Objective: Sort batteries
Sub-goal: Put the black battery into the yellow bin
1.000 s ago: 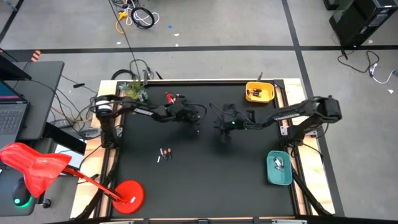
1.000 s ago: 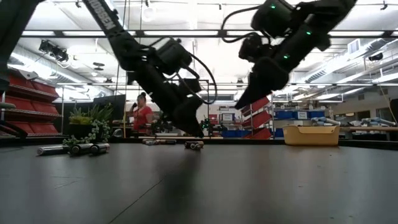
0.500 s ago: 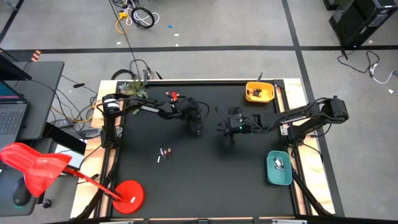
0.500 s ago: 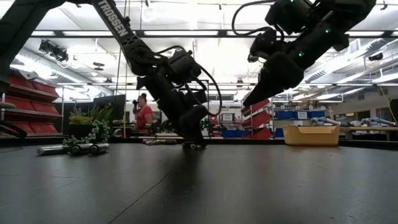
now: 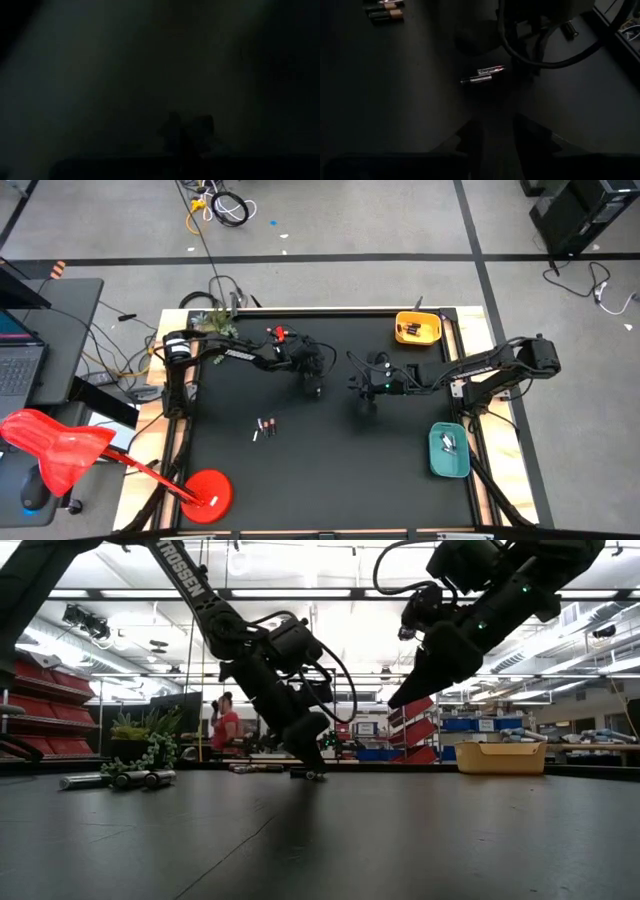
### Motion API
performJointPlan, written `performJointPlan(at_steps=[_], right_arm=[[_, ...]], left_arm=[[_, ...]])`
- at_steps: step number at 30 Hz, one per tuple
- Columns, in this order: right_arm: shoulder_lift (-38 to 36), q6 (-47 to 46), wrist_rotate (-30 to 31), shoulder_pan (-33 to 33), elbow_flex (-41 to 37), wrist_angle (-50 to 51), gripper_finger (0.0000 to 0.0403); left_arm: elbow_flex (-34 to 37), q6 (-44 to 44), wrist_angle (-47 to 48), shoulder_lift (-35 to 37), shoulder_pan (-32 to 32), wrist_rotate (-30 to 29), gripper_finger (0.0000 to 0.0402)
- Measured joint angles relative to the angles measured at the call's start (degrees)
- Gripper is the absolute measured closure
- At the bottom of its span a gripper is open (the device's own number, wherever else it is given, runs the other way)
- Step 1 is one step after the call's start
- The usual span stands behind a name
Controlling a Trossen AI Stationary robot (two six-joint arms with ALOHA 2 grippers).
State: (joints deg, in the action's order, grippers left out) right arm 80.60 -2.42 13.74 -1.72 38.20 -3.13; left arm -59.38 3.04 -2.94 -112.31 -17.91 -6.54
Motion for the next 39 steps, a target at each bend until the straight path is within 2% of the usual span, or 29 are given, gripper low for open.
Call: performJointPlan(at_steps=[10,23,31,39], right_arm=[[0.02,-0.46,0.19,0.00,0.00,-0.28,0.0290],[0.04,-0.61,0.18,0.04,0.02,-1.71,0.0290],[0.04,-0.55,0.17,0.11,0.02,-1.56,0.0290],[0.07,-0.59,0.17,0.11,0.02,-1.43,0.0290]], left_arm=[[0.38,2.73,-2.52,1.89,0.00,-0.25,0.0393],[0.36,4.40,1.93,2.69,-0.55,2.01,0.0285],[0.70,6.53,1.58,3.29,-1.11,1.56,0.0280],[0.73,8.81,3.53,8.63,-0.83,1.58,0.0280]])
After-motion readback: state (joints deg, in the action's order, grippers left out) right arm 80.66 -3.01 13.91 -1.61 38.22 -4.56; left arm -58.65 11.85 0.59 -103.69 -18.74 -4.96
